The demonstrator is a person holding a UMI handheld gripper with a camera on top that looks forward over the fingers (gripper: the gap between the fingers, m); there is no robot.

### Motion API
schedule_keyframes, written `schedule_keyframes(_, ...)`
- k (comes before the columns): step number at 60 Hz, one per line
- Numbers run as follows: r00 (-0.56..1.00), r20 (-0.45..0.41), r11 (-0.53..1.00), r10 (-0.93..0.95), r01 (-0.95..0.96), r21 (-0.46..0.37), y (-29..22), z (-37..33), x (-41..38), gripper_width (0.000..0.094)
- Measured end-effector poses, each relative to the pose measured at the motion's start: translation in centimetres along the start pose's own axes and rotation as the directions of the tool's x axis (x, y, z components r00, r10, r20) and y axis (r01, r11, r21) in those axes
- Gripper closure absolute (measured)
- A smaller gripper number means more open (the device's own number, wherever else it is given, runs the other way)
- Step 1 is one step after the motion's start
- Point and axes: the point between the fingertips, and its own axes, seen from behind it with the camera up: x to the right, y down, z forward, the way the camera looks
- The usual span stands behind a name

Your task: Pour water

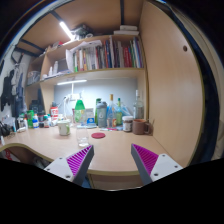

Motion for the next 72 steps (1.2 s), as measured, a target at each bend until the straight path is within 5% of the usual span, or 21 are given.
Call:
schedule_keyframes(17,1.0,-0.026,1.0,0.004,-0.004,-0.002,0.1,2.1,1.4,0.0104)
schedule_keyframes(41,0.991,0.131,1.0,0.003,-0.005,0.012,-1.1,11.5,-9.5,0.0101)
schedule_keyframes(67,0.996,0.023,0.995,-0.083,0.082,0.063,-4.0,24.1,-15.8,0.0107)
schedule_keyframes(72,0.996,-0.012,0.994,-0.087,0.087,0.063,-3.9,26.0,-15.9,0.0194)
